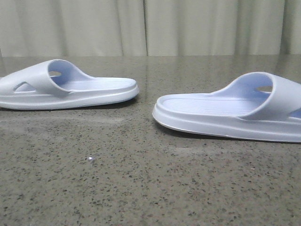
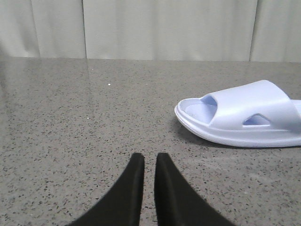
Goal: Insert blue slippers together front up
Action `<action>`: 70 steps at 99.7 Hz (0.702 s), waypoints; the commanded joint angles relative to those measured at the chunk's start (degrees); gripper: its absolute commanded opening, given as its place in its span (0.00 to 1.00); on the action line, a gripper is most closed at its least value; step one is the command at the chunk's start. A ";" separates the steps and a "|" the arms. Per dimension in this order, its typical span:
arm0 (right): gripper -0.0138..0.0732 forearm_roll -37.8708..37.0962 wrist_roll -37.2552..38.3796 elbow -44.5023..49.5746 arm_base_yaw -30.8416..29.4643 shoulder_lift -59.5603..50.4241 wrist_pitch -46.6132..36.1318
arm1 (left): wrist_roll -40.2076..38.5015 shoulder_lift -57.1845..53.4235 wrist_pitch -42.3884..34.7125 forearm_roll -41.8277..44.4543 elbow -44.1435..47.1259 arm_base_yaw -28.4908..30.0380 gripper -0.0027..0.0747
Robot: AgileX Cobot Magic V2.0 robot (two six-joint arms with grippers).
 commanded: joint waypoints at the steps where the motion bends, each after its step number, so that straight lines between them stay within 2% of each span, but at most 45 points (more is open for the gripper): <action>1: 0.06 -0.55 -0.18 1.21 -0.48 0.47 -4.40 | -0.49 0.51 -4.01 -0.08 0.55 0.20 0.05; 24: 0.06 -0.55 -0.18 1.21 -0.48 0.47 -4.40 | -0.49 0.51 -4.01 -0.08 0.55 0.20 0.05; 70: 0.06 -0.55 -0.18 1.21 -0.48 0.47 -10.57 | -0.49 0.51 -4.23 -0.37 0.55 0.20 0.05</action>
